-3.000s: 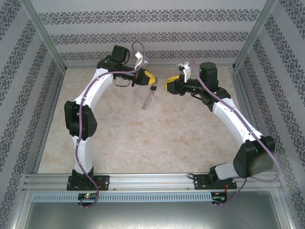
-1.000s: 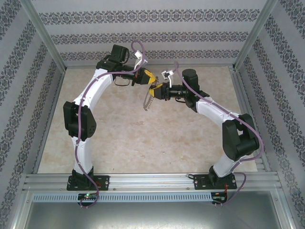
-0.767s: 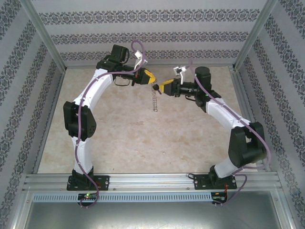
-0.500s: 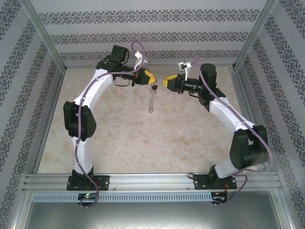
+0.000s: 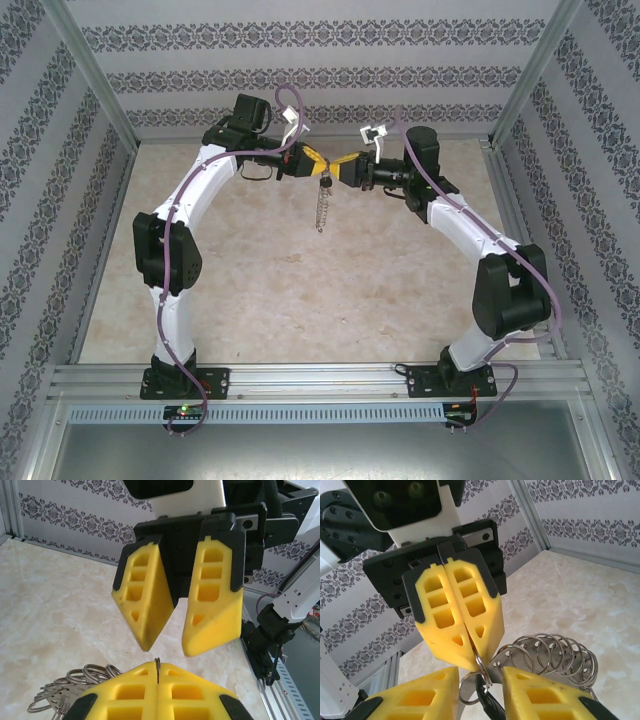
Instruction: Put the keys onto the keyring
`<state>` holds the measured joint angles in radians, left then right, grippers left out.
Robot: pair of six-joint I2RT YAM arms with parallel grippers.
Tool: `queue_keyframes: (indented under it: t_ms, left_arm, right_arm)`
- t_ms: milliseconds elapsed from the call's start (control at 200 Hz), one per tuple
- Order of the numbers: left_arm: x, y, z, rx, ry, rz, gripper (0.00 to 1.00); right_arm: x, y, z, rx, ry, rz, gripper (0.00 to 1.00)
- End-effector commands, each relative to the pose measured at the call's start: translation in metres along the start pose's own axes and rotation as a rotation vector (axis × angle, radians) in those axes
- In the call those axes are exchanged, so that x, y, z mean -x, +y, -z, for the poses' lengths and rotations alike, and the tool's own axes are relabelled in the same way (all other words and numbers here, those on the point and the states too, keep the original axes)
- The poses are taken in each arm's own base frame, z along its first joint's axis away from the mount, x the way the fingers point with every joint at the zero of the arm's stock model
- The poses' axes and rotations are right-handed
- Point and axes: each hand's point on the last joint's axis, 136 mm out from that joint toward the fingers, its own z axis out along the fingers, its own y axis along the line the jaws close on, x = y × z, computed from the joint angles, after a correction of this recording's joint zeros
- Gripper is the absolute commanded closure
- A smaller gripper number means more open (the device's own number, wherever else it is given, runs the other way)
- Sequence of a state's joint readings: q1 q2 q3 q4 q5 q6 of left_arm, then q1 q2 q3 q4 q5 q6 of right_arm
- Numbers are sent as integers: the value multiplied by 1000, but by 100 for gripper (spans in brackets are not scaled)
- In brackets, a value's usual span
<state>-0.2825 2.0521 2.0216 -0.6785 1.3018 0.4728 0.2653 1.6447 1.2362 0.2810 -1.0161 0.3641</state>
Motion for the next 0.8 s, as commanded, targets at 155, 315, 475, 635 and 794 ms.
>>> queue_keyframes:
  t_ms: [155,315,475,635,794]
  left_arm:
    - [26,-25,4,-31,-40,-85,100]
    - [26,-24,4,-31,-41,-85,100]
    - [26,-25,4,-32,-40,-83,100]
    - [26,-24,4,-32,-41,-83,100]
    - [25,-24,3,-35,-41,-80,100]
  right_arm:
    - [3,5,-9,44,1,23,73]
    - [4,3,-11,50,-3,18,74]
    - [6,3,-15,59,-8,15,74]
    - [7,5,-20,76,-3,15,78]
    - [10,6,-21,86,-11,15,89]
